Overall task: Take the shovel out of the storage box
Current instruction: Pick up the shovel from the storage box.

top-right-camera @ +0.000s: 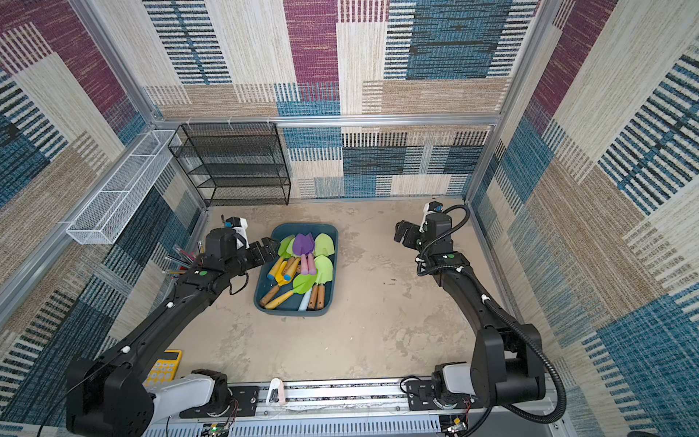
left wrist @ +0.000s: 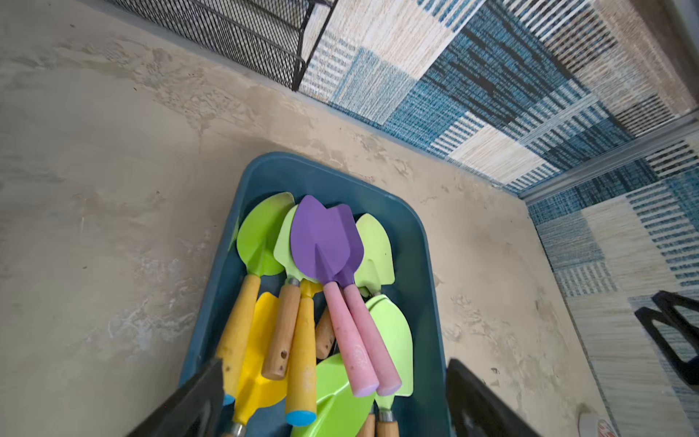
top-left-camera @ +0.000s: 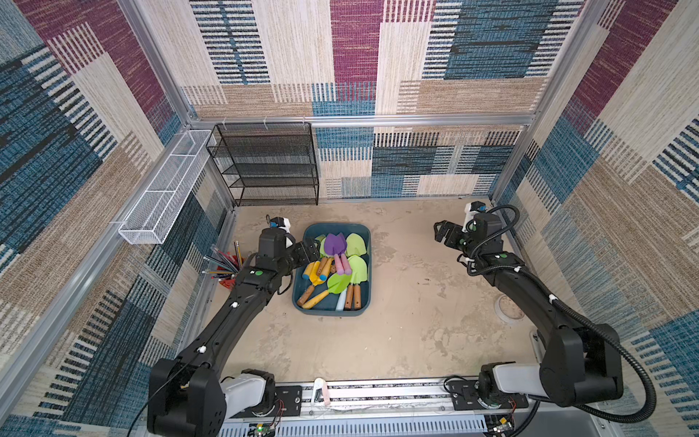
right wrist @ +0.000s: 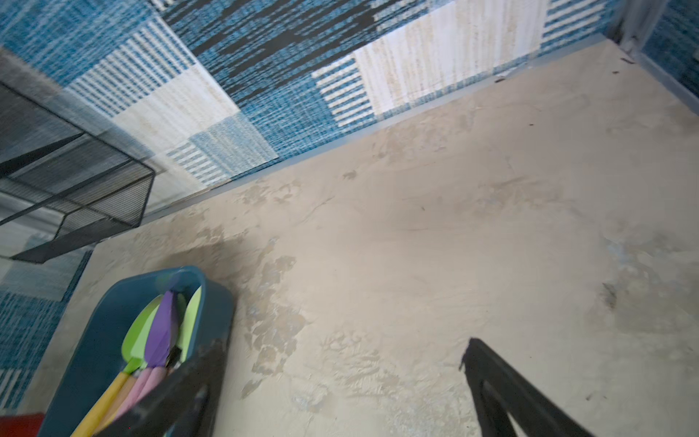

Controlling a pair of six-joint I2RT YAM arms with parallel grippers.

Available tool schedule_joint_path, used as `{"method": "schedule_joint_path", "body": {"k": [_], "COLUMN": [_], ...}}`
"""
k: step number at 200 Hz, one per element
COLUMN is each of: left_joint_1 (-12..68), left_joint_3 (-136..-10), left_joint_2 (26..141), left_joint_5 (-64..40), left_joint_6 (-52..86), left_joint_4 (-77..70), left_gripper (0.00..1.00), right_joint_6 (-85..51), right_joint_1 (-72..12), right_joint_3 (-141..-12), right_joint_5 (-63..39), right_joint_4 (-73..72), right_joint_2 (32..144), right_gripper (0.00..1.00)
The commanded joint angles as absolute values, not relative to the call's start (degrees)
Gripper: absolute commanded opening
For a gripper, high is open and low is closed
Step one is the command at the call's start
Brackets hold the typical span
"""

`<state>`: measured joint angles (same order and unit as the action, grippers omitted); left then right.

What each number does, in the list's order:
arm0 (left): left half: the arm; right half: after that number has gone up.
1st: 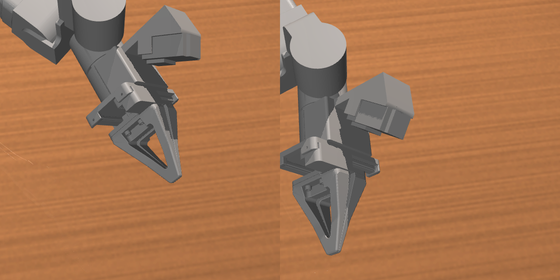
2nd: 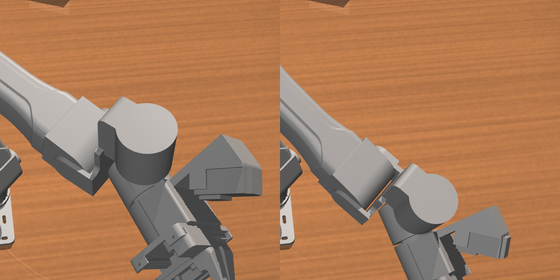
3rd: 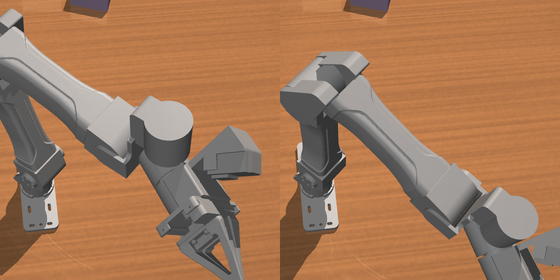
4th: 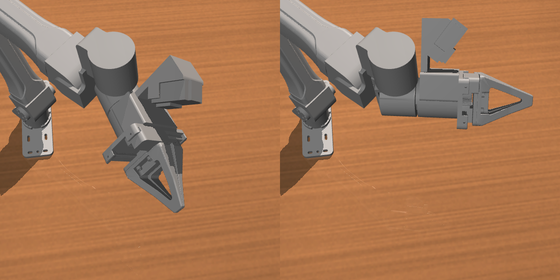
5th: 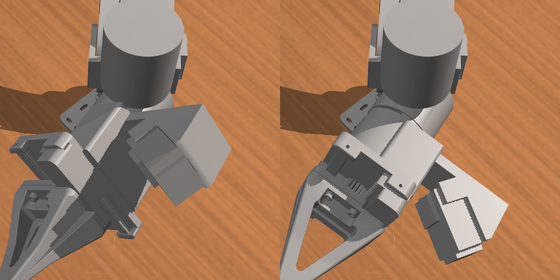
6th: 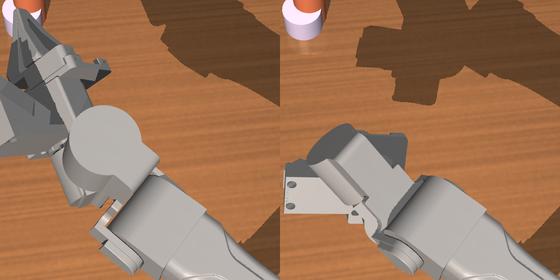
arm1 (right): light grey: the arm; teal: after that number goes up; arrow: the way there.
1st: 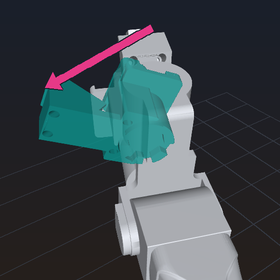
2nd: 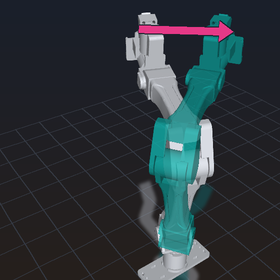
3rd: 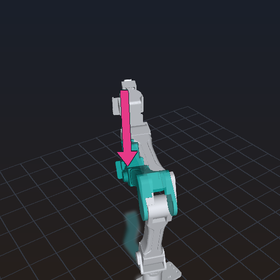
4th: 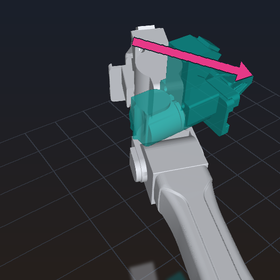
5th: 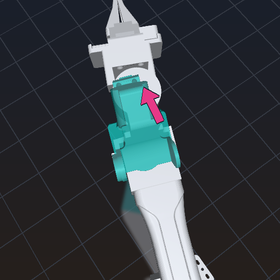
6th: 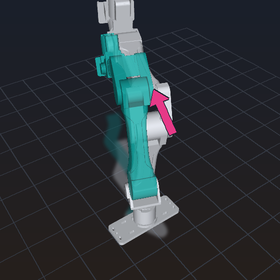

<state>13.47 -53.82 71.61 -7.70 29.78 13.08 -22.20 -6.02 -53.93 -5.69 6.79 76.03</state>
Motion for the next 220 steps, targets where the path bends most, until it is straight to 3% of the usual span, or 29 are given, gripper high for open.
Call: {"method": "schedule_joint_path", "body": {"k": [1, 83, 220], "left_joint_1": [15.2, 22.35, 26.45], "left_joint_3": [-58.02, -67.51, -76.84], "left_joint_2": [74.7, 88.84, 101.83], "left_joint_5": [-7.21, -10.63, -3.63], "left_joint_6": [29.16, 31.71, 30.04], "left_joint_4": [23.91, 32.22, 38.54], "left_gripper": [0.87, 0.53, 0.52], "right_joint_6": [-19.97, -18.51, -18.45], "right_joint_1": [-8.05, -14.89, -15.6], "right_joint_3": [-54.05, -52.45, -51.84], "right_joint_5": [-8.26, -6.53, -6.36], "right_joint_4": [9.73, 11.34, 11.16], "right_joint_2": [75.3, 75.76, 75.83], "right_gripper": [0.99, 0.98, 0.98]}}
